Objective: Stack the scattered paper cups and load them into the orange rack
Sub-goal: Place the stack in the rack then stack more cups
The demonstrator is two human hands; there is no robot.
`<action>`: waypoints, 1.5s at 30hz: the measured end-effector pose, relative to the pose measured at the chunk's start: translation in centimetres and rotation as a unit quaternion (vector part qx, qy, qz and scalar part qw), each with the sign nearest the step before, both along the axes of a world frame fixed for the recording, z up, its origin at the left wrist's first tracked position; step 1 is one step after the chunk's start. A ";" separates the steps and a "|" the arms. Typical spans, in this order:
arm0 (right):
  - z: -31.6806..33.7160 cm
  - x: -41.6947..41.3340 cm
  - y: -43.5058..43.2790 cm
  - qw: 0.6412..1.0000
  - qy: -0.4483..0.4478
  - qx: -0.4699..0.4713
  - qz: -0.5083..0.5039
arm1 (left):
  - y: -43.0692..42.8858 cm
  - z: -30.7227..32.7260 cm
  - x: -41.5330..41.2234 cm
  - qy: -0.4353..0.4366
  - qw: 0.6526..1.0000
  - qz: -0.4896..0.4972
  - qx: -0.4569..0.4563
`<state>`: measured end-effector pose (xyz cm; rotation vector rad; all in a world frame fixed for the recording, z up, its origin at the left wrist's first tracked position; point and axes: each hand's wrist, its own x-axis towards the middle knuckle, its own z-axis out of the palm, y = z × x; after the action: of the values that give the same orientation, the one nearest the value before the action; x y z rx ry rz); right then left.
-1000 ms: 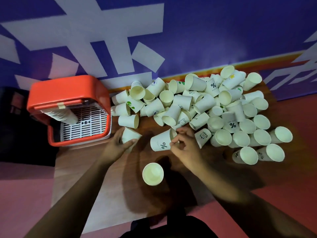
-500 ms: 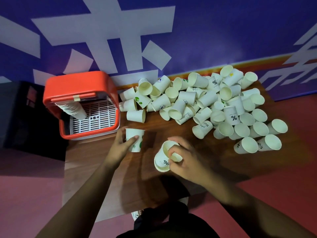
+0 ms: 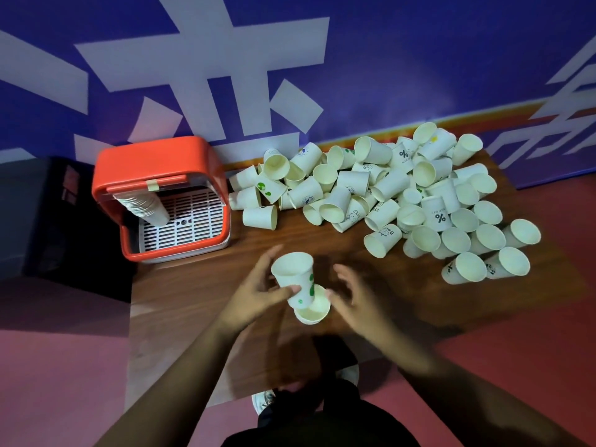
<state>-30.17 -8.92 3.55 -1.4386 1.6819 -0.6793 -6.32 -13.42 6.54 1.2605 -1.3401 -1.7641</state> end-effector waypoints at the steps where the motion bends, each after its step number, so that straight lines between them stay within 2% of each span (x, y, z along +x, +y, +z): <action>1: -0.2 -1.1 -0.4 0.999 0.006 -0.006 -0.033 | 0.5 -0.1 -0.3 -0.024 0.999 -0.027 -0.014; 7: -0.7 -6.5 -2.4 0.994 0.063 -0.001 -0.084 | 2.1 -2.2 -2.2 -0.185 0.958 -0.136 -0.172; 12: -1.4 -7.5 -3.1 0.995 0.078 0.023 -0.065 | 2.7 -4.0 -3.5 -0.230 0.937 -0.201 -0.167; 16: -2.4 -9.0 -3.7 0.989 0.131 0.026 -0.056 | 3.0 -6.0 -4.5 -0.221 0.949 -0.159 -0.160; 21: -3.0 -11.6 -6.7 0.952 0.305 0.003 0.038 | 2.6 -6.0 -6.5 -0.230 0.960 -0.097 -0.126; 25: -3.8 -13.0 -8.7 0.902 0.407 0.030 0.139 | 1.6 -6.4 -7.3 -0.184 0.979 0.007 -0.088; 27: -4.2 -13.5 -9.4 0.884 0.431 0.040 0.177 | 0.9 -6.1 -7.5 -0.138 0.988 0.062 -0.029; 30: -4.5 -13.4 -10.0 0.872 0.448 0.020 0.195 | 0.4 -5.8 -7.6 -0.039 0.987 0.135 0.073; 33: -4.7 -13.3 -10.5 0.864 0.451 0.009 0.222 | 0.3 -5.6 -7.8 0.032 0.974 0.181 0.134; 35: -5.3 -13.7 -10.9 0.869 0.437 0.004 0.232 | 0.3 -5.9 -7.9 0.054 0.966 0.196 0.162; 38: -5.5 -14.2 -11.6 0.893 0.387 0.005 0.230 | 0.6 -5.9 -8.2 0.039 0.965 0.200 0.165; 43: -5.1 -14.6 -12.7 0.869 0.414 0.004 0.272 | 0.7 -5.7 -8.8 0.018 0.959 0.229 0.164; 45: -5.2 -14.2 -13.1 0.902 0.353 0.013 0.248 | 0.6 -5.6 -8.7 0.008 0.963 0.222 0.155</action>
<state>-44.40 -22.05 -1.68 -2.1464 1.6874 0.1869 -15.06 -12.86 0.92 1.5659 -0.7062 -1.6867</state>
